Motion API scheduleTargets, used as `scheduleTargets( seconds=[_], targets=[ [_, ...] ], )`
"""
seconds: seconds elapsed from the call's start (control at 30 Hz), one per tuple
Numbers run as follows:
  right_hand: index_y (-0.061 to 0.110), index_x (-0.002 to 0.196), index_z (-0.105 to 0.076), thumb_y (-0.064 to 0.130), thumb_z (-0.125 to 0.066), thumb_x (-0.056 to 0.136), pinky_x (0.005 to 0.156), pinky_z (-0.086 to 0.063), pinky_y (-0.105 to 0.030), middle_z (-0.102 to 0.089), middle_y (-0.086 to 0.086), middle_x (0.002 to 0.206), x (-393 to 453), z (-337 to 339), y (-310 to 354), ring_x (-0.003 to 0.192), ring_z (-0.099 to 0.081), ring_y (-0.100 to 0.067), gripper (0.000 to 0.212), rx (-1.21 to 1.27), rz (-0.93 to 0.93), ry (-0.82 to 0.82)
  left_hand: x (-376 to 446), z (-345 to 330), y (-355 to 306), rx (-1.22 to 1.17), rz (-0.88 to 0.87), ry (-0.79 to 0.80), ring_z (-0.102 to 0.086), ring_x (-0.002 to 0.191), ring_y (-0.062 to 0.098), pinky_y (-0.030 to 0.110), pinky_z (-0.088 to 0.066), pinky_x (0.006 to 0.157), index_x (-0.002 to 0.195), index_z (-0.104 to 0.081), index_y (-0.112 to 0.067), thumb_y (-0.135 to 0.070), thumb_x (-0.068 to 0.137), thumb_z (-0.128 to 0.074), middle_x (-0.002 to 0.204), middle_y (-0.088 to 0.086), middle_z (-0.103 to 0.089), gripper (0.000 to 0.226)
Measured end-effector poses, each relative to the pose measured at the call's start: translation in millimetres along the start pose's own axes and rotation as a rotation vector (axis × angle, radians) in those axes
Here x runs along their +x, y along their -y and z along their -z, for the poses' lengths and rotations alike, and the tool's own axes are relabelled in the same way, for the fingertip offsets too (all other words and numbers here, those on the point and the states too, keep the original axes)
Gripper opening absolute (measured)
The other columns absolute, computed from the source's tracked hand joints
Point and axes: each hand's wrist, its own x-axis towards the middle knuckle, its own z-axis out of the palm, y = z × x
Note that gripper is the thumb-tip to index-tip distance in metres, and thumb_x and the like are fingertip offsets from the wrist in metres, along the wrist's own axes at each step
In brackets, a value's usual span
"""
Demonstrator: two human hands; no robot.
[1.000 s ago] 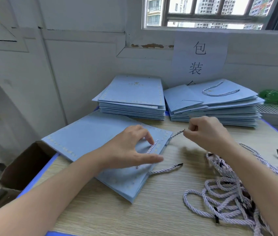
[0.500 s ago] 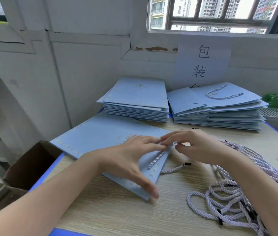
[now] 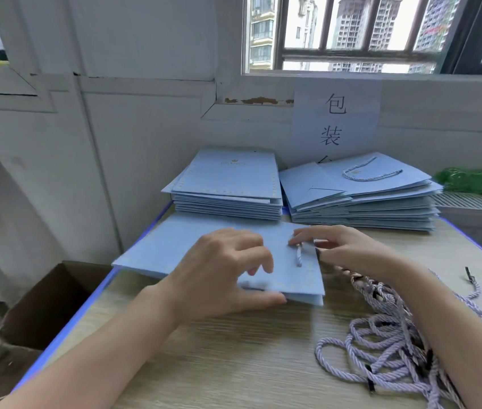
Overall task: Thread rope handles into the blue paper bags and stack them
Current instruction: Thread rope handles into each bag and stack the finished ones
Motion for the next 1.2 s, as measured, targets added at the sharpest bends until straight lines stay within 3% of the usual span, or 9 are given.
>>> scheduleTargets(
  seconds=[0.13,0.23,0.37,0.47,0.6,0.67,0.8,0.9,1.2],
  targets=[
    [0.043,0.117,-0.058,0.023,-0.055,0.055,0.101,-0.037,-0.027,-0.047,0.023,0.134,-2,6,-1,0.124,-0.043,0.003,0.065,0.224,0.072,0.062,8,6,-10,0.114,-0.002,-0.478,-0.032,0.054,0.003,0.019,-0.033,0.051,0.073,-0.054,-0.016,-0.034,0.084,-0.07,0.06,-0.015,-0.035,0.026],
    [0.031,0.106,-0.068,0.021,-0.069,0.079,0.09,-0.045,-0.026,-0.066,0.02,0.106,7,-2,-3,0.102,-0.058,0.003,0.029,0.08,0.203,-0.252,6,6,-10,0.156,-0.012,-0.518,-0.055,0.058,0.014,0.03,-0.046,0.053,0.082,-0.055,-0.016,-0.015,0.087,-0.07,0.065,-0.004,-0.06,0.015],
    [0.034,0.08,-0.075,0.024,-0.067,0.08,0.075,-0.047,-0.018,-0.071,0.016,0.077,8,-6,12,0.078,-0.062,0.0,0.013,0.254,0.285,-0.56,6,4,-7,0.138,0.088,-0.408,-0.058,0.083,0.021,0.025,-0.046,0.078,0.089,-0.066,-0.004,-0.011,0.088,-0.062,0.091,0.007,-0.064,0.007],
    [0.024,0.084,-0.075,0.022,-0.061,0.075,0.078,-0.053,-0.02,-0.074,0.008,0.088,3,-5,24,0.086,-0.067,-0.007,0.017,0.705,0.324,-0.417,6,1,-5,0.135,0.155,-0.32,-0.055,0.094,0.023,0.029,-0.043,0.084,0.095,-0.066,-0.006,-0.018,0.085,-0.06,0.102,0.009,-0.059,0.017],
    [0.013,0.094,-0.068,0.015,-0.064,0.083,0.071,-0.056,-0.023,-0.072,0.005,0.085,2,-12,32,0.08,-0.067,-0.009,0.012,0.732,0.237,-0.204,6,0,-5,0.121,0.165,-0.224,-0.052,0.097,0.021,0.032,-0.044,0.084,0.094,-0.067,-0.007,-0.022,0.084,-0.06,0.105,0.008,-0.058,0.019],
    [0.016,0.089,-0.065,0.016,-0.06,0.087,0.061,-0.054,-0.022,-0.07,0.009,0.071,3,-18,32,0.069,-0.065,-0.011,0.005,0.62,0.093,-0.119,4,-1,-2,0.046,0.188,-0.12,-0.051,0.102,0.019,0.024,-0.042,0.088,0.097,-0.067,-0.01,-0.028,0.085,-0.058,0.109,0.006,-0.056,0.023],
    [0.031,0.081,-0.061,0.045,-0.059,0.087,0.051,-0.038,-0.017,-0.057,0.015,0.06,7,-19,15,0.056,-0.049,-0.002,0.015,-0.211,-0.076,-0.141,-1,-5,-1,-0.063,0.312,0.323,-0.037,0.121,0.005,0.017,-0.029,0.098,0.124,-0.057,-0.025,-0.057,0.086,-0.042,0.13,-0.005,-0.045,0.052],
    [0.019,0.103,-0.064,0.018,-0.051,0.094,0.056,-0.043,-0.014,-0.06,0.007,0.077,3,-4,5,0.064,-0.055,-0.007,0.016,-0.288,-0.137,-0.216,-4,-11,1,-0.018,0.352,0.612,-0.022,0.128,0.003,0.022,-0.021,0.107,0.139,-0.039,-0.033,-0.059,0.093,-0.038,0.14,-0.011,-0.032,0.053],
    [0.014,0.103,-0.067,0.029,-0.057,0.091,0.077,-0.042,-0.029,-0.061,-0.005,0.103,3,16,-35,0.097,-0.054,-0.021,0.022,-0.476,-0.396,-0.366,-3,-12,-1,-0.063,0.392,0.661,-0.018,0.128,0.001,0.025,-0.02,0.11,0.139,-0.037,-0.035,-0.065,0.088,-0.036,0.137,-0.016,-0.028,0.059]
  ],
)
